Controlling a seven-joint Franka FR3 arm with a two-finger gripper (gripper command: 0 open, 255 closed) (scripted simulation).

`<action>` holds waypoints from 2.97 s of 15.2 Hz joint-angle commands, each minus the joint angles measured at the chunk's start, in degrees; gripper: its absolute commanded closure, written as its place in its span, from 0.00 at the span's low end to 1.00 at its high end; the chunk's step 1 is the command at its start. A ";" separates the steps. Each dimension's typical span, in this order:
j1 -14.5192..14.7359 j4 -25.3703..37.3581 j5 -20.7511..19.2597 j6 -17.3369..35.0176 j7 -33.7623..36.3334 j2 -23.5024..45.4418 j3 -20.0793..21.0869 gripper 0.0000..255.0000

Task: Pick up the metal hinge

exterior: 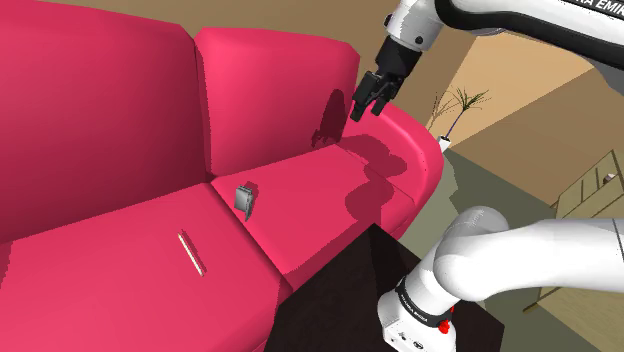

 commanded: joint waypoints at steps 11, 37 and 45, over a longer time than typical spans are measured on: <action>-0.16 -7.79 1.50 19.14 5.39 11.94 3.75 0.00; 1.00 9.53 -7.67 54.80 24.14 67.17 6.77 0.00; 2.36 14.53 -9.09 58.69 26.04 76.27 5.34 0.00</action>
